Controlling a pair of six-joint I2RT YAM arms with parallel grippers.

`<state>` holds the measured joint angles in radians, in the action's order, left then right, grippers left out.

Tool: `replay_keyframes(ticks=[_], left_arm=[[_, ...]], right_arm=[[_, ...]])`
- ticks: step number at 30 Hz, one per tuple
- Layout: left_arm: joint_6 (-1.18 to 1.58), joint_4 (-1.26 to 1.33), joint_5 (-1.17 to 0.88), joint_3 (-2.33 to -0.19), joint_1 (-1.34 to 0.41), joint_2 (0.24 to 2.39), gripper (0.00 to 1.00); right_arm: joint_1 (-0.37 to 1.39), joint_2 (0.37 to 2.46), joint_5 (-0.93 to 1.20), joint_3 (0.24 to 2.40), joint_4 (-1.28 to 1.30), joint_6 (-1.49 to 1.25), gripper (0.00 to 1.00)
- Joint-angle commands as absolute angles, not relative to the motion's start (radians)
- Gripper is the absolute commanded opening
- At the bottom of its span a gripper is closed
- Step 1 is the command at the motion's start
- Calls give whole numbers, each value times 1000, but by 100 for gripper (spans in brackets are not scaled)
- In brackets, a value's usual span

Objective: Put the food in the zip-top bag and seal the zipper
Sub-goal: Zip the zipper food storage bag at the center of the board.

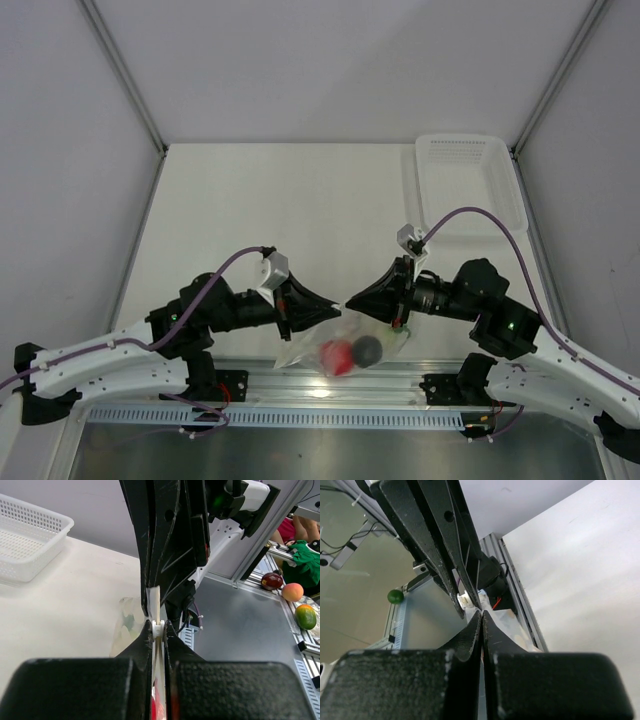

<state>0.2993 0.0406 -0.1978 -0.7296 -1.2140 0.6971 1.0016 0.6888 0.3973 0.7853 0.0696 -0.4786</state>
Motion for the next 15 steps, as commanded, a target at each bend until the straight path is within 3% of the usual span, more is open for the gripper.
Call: replay_keyframes(ticks=[1,15], left_arm=[[331,8,-238,-716,-1212,670,1],[342,-40,-230,-690,-1210,632,0]], right_arm=[[994,652,290,792,-28,-495,0],[968,637,258,793,-14,-512,0]])
